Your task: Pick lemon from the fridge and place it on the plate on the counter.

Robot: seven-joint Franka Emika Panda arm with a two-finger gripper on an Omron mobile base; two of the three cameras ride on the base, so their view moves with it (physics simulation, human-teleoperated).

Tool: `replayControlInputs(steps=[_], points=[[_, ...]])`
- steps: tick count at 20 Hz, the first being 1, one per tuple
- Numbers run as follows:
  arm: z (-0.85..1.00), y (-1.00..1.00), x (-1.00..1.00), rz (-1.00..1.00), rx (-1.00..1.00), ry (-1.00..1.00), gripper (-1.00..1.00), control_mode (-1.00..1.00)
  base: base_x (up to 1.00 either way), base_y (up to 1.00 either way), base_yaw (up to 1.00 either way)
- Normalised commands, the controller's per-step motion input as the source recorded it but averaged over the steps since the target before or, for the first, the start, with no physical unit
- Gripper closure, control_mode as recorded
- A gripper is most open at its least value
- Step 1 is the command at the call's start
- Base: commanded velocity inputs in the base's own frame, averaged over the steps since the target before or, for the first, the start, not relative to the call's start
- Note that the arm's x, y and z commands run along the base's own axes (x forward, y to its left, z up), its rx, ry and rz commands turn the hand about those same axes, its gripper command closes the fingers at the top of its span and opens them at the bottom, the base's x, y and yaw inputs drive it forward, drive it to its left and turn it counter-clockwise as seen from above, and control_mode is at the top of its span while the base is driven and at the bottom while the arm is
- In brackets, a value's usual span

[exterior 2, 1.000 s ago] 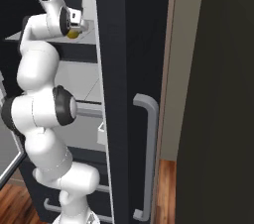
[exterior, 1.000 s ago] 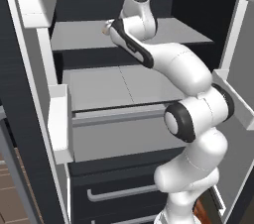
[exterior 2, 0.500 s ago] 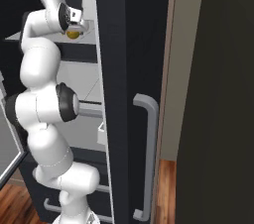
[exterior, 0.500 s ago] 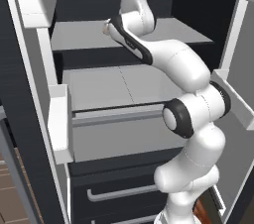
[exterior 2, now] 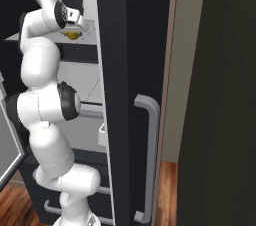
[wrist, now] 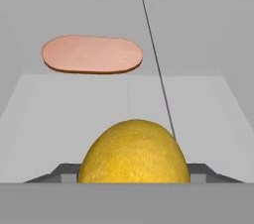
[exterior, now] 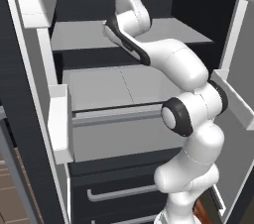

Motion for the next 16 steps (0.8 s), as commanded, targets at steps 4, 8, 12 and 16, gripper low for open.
replayControlInputs(steps=[4,8,12,16], points=[[-0.05,-0.06,-0.01,-0.05,0.00,-0.22,1.00,-1.00,0.00,0.00,0.00],[0.23,0.00,-0.41,-0.09,0.00,-0.39,1.00,-1.00,0.00,0.00,0.00],[0.07,0.00,-0.57,-0.13,0.00,-0.26,1.00,-1.00,0.00,0.00,0.00],[0.26,-0.40,-0.96,-0.18,0.01,0.00,1.00,-1.00,0.00,0.00,0.00]])
